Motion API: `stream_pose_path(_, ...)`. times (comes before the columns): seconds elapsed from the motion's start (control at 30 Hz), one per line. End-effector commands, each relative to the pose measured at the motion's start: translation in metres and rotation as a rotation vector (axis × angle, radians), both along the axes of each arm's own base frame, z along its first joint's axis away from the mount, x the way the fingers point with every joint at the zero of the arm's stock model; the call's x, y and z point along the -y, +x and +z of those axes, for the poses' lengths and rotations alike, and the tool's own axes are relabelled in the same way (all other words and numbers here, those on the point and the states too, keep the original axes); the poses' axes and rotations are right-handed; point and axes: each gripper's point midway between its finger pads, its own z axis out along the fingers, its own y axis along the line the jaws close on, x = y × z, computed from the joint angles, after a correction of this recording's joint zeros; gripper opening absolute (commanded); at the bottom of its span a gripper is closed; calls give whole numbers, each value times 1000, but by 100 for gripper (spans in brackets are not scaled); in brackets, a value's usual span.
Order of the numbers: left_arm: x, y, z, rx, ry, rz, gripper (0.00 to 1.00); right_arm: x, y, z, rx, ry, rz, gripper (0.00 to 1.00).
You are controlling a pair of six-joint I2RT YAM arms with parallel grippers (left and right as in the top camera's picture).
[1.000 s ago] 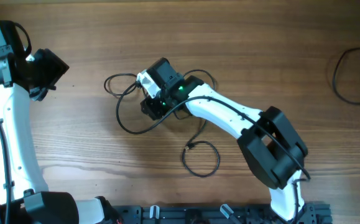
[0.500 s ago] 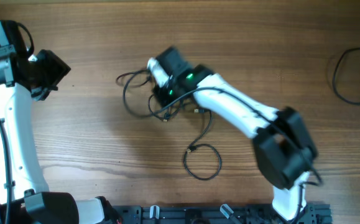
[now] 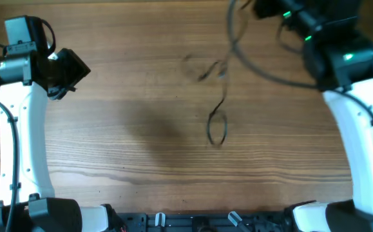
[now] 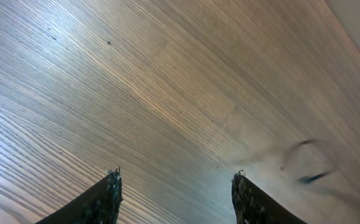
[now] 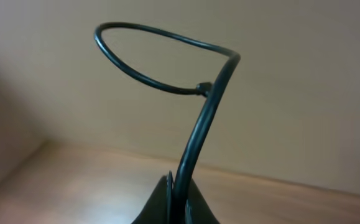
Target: Untangle cables
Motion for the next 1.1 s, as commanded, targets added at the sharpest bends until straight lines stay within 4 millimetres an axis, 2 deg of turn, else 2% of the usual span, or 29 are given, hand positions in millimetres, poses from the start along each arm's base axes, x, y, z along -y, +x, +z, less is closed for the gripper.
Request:
stream_pose_path(0.0, 7, 4, -8, -22, 11, -32, 58, 55, 27, -23, -61, 27, -137, 4)
stream_pose_path(0.03, 8, 5, -10, -26, 10, -36, 59, 52, 25, -30, -91, 43, -86, 4)
stream_pose_path(0.1, 11, 6, -13, -35, 9, -44, 57, 34, 16, -47, -170, 75, 41, 4)
stream_pose_path(0.2, 18, 8, -18, -48, 1, -63, 52, 8, 4, -72, -279, 83, 127, 4)
stream_pose_path(0.33, 50, 13, -26, -63, -73, -153, 51, -23, -6, -77, -300, 59, 181, 4)
stream_pose_path(0.47, 87, 18, -41, -89, -64, -316, 49, -37, -7, -58, -278, 166, 199, 4)
stream_pose_path(0.53, 105, 22, -52, -102, -54, -388, 49, -47, -14, -38, -256, 220, 259, 4)
stream_pose_path(0.63, 127, 28, -63, -107, -54, -451, 49, -49, -21, -4, -220, 285, 272, 4)
stream_pose_path(0.67, 147, 30, -66, -82, -71, -560, 48, -48, -25, 12, -202, 309, 270, 4)
stream_pose_path(0.77, 186, 27, -59, -1, -147, -812, 52, -47, -30, 33, -175, 350, 268, 4)
stream_pose_path(0.83, 210, 18, -52, 62, -196, -989, 59, -50, -34, 41, -170, 367, 292, 4)
stream_pose_path(0.9, 225, 11, -47, 102, -228, -1092, 64, -55, -38, 42, -188, 394, 324, 4)
stream_pose_path(0.97, 232, 8, -46, 108, -231, -1118, 68, -59, -42, 43, -201, 411, 355, 4)
stream_pose_path(1.07, 242, 4, -46, 115, -224, -1162, 69, -65, -47, 48, -204, 436, 399, 4)
